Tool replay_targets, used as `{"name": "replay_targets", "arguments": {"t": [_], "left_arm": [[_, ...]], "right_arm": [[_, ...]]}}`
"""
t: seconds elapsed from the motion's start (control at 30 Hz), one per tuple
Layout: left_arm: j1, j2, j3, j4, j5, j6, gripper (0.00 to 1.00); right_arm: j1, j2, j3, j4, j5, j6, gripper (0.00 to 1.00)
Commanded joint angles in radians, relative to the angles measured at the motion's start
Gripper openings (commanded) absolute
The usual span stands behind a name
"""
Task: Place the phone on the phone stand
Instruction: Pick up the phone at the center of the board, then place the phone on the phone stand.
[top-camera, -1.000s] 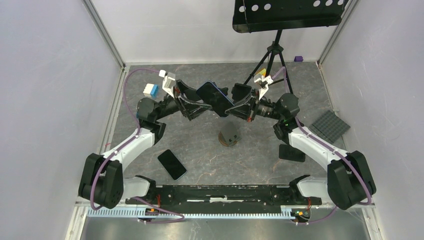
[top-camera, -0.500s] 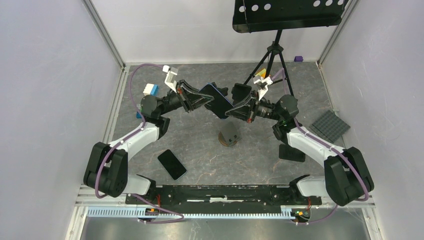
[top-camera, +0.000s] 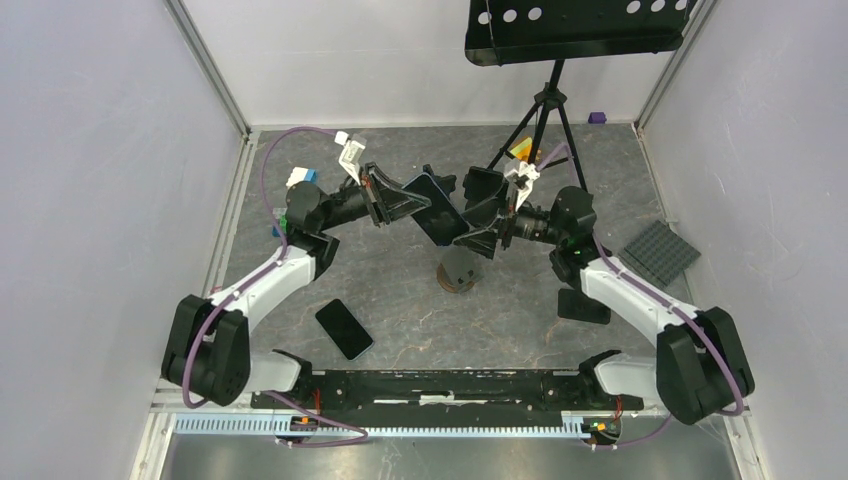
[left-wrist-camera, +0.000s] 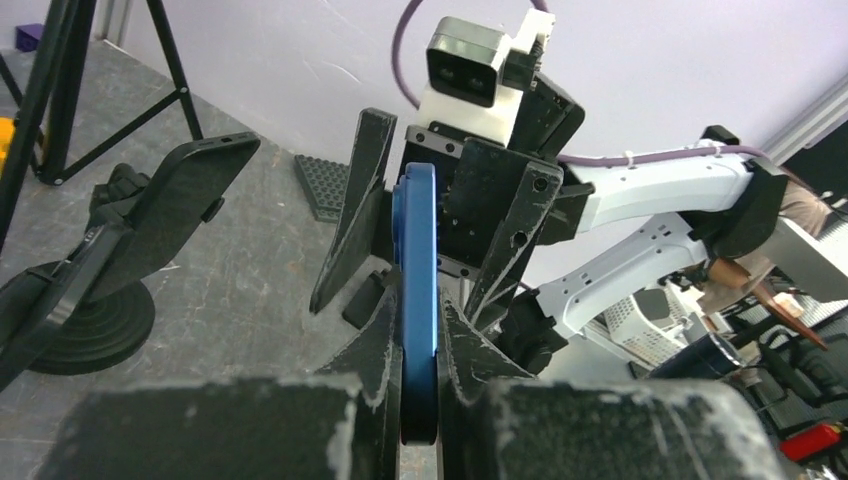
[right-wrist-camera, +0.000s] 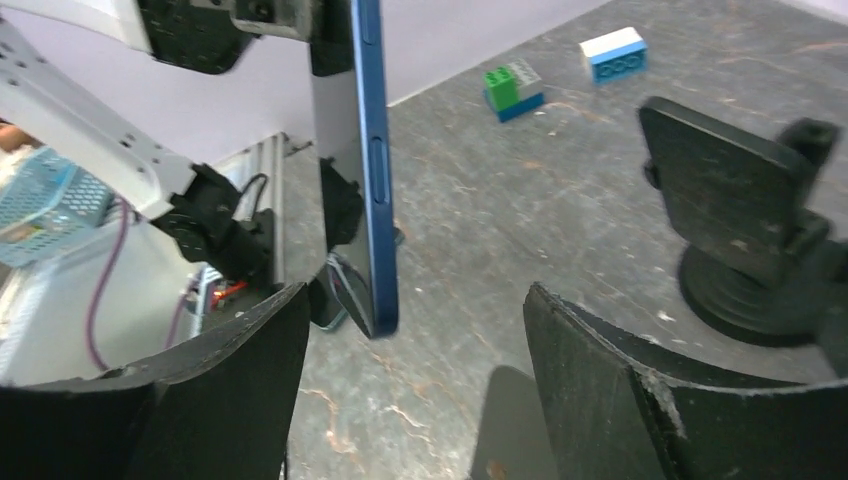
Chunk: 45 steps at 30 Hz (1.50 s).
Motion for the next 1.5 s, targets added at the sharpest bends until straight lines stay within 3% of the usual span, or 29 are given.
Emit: {"name": "replay_targets", "arguments": {"t": [0.0, 0.17, 0.37, 0.7, 0.93, 1.23, 1.47], "left_arm": [[-0.025, -0.099, 0.001, -0.117, -0.06, 0.166, 0.02], [-0.133, -0.137, -0.034, -0.296, -0.161, 0.391, 0.02], [-0.221, -0.092, -0.077, -0.311, -0.294, 0.515, 0.02], [-0.282, 0.096, -0.051, -0.305, -0.358, 0.513, 0.02], [-0.281, 0.164, -0.016, -0.327, -0.355, 0.544, 0.02], [-0.283, 0.224, -0.055, -0.164, -0.346, 0.482, 0.02], [-0.281, 0.232, -0.062, -0.134, -0.37, 0.482, 0.02]], "right_arm": [[-0.067, -0.107, 0.05, -0.208, 0.062, -0.224, 0.83], [-0.198, -0.225, 0.017, -0.26, 0.076, -0.271, 0.86], [-0.316, -0.322, -0.006, -0.324, 0.098, -0.332, 0.87], [-0.388, -0.35, -0.05, -0.336, 0.09, -0.365, 0.88], [-0.388, -0.302, -0.06, -0.438, 0.086, -0.476, 0.88], [-0.388, -0.271, -0.081, -0.427, 0.051, -0.481, 0.88], [-0.387, -0.271, -0.087, -0.422, 0.047, -0.479, 0.88]]}}
